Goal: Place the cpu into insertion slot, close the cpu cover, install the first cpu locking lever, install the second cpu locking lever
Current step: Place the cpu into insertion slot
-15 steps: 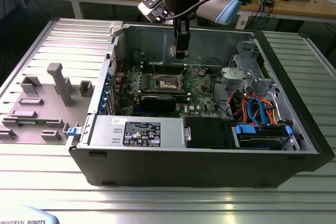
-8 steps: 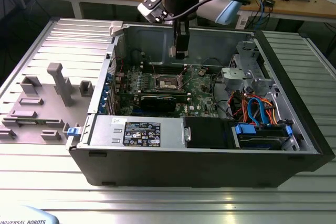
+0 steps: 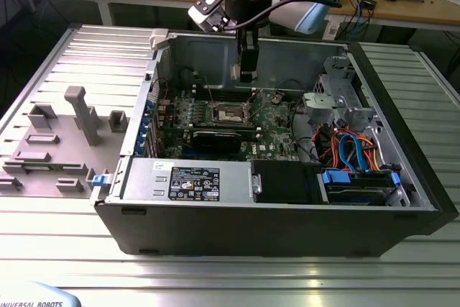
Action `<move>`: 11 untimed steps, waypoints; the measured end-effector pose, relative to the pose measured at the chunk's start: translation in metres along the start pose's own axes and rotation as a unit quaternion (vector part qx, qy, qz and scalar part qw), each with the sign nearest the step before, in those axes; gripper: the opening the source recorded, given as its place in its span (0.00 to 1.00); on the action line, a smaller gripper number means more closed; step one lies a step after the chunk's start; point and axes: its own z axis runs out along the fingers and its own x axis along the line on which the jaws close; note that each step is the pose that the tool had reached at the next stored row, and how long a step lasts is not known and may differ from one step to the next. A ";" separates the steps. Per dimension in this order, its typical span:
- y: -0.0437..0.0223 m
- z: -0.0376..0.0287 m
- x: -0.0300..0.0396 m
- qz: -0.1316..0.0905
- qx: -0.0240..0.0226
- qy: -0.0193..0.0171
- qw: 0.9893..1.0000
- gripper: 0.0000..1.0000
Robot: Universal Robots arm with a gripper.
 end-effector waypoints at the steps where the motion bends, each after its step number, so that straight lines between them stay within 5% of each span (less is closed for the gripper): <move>1: 0.0000 0.0003 0.0000 0.000 0.000 0.000 1.000 0.54; 11: -0.0003 0.0030 -0.0001 0.000 0.000 0.000 1.000 0.54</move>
